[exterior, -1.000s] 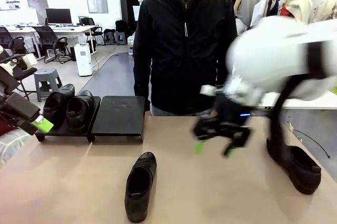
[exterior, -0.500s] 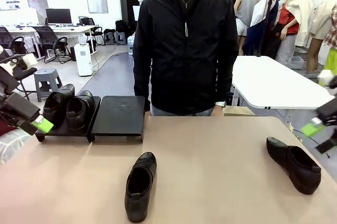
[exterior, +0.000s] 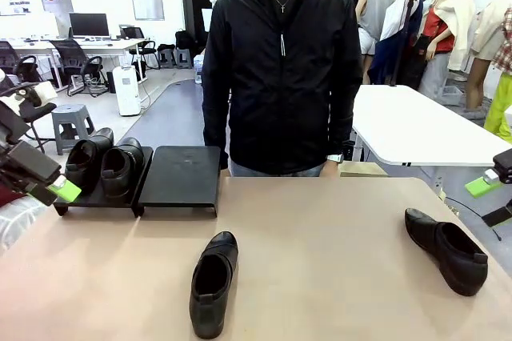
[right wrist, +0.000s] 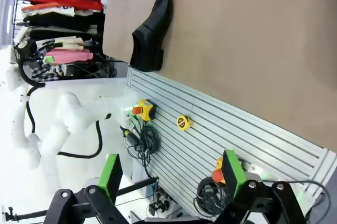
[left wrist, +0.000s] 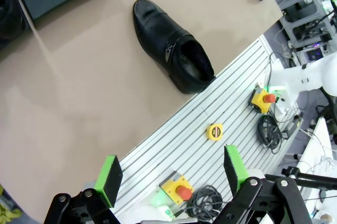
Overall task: Organize the shoes by placing them on the stand.
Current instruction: Pick up one Shoe and place it in the middle of the table, then place the Shoe from the middle of the table onto the Shoes Stand.
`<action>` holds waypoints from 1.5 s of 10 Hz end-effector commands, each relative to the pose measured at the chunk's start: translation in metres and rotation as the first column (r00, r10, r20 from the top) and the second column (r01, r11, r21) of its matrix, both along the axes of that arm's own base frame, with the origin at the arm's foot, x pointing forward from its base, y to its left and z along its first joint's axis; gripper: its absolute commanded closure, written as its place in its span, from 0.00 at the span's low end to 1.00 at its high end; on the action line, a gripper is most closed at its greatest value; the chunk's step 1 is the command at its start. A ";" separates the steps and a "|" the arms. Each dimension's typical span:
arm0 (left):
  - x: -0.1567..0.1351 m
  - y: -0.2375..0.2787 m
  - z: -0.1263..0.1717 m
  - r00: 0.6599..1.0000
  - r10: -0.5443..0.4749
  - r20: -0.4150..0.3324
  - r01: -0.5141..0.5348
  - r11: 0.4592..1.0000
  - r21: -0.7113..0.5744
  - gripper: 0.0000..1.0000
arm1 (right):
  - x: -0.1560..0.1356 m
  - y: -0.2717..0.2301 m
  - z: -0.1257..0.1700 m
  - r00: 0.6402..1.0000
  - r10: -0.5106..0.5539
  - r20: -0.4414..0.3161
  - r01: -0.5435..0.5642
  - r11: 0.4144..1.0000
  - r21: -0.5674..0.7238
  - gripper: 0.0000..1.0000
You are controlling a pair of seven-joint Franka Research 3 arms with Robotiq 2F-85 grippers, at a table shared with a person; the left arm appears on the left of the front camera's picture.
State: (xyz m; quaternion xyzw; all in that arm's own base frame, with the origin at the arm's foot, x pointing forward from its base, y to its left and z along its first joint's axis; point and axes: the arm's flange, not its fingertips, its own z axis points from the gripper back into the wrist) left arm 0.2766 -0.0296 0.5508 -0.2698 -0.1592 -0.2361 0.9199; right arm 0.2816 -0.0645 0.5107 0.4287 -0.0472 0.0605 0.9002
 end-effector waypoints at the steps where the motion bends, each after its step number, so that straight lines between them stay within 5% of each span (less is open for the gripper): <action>1: 0.001 0.001 0.000 1.000 -0.023 0.009 0.023 1.000 -0.021 0.00 | -0.002 -0.003 0.004 1.000 0.028 0.011 -0.028 0.999 -0.016 0.00; 11: 0.000 0.000 0.000 1.000 0.000 0.000 0.000 1.000 0.000 0.00 | -0.002 -0.003 0.004 1.000 0.028 0.011 -0.028 0.999 -0.016 0.00; 12: -0.016 -0.055 0.024 0.993 0.065 -0.097 -0.061 0.997 0.037 0.00 | -0.002 -0.003 0.004 1.000 0.028 0.011 -0.028 0.999 -0.016 0.00; 13: -0.025 -0.126 0.037 0.935 0.252 -0.249 -0.231 0.967 0.110 0.00 | -0.002 -0.003 0.004 1.000 0.028 0.011 -0.028 0.999 -0.016 0.00; 15: -0.037 -0.254 0.029 0.876 0.345 -0.337 -0.281 0.933 0.225 0.00 | -0.002 -0.003 0.004 1.000 0.028 0.011 -0.028 0.999 -0.016 0.00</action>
